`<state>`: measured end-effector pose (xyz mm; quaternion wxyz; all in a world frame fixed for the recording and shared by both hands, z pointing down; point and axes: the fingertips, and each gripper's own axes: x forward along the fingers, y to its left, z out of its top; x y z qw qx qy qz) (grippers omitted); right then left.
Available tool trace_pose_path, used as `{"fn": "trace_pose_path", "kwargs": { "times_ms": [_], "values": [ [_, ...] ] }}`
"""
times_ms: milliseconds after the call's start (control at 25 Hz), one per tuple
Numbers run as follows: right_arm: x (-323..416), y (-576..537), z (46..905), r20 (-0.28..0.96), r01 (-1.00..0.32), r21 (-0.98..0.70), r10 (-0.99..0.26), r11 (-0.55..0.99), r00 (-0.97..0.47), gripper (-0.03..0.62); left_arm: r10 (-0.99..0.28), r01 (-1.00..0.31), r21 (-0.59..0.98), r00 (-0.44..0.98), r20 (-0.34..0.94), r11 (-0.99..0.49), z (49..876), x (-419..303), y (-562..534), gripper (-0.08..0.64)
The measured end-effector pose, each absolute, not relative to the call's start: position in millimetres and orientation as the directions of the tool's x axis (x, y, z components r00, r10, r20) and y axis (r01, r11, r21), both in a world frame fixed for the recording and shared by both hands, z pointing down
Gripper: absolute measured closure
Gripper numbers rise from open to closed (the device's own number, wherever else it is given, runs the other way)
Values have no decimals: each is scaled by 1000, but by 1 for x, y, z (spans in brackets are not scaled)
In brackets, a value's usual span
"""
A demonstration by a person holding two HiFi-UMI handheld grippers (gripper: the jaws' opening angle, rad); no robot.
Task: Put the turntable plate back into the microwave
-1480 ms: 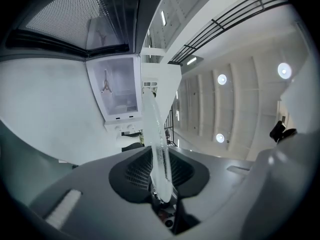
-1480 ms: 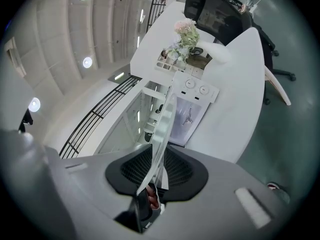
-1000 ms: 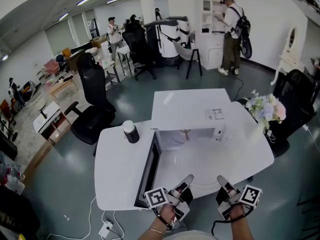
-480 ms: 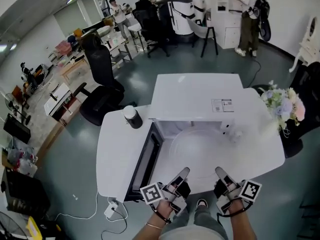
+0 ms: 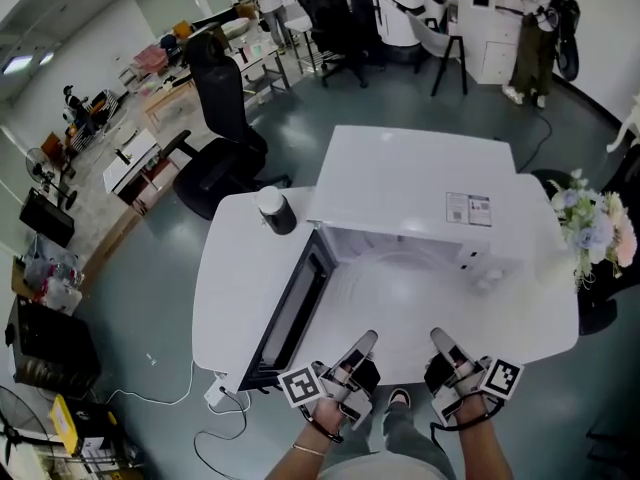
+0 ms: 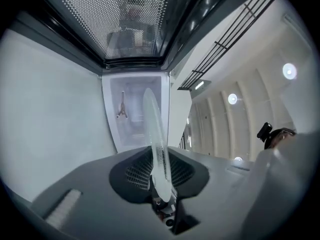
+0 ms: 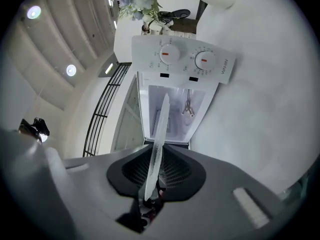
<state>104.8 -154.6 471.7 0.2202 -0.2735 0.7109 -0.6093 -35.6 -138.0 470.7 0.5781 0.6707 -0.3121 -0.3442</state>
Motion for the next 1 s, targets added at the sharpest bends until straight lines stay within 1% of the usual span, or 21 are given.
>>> {"fn": "trace_pose_path", "kwargs": {
  "times_ms": [440,1000],
  "values": [
    [99,-171,485,62,-178,-977,-645,117,-762,532,-849,54,989,507,-147,-139,483,-41,-149,512],
    [109,-192,495,150,-332,-927,-639,173,-754,529,-883,113,985,437,-170,-134,506,-32,-157,514]
  ]
}}
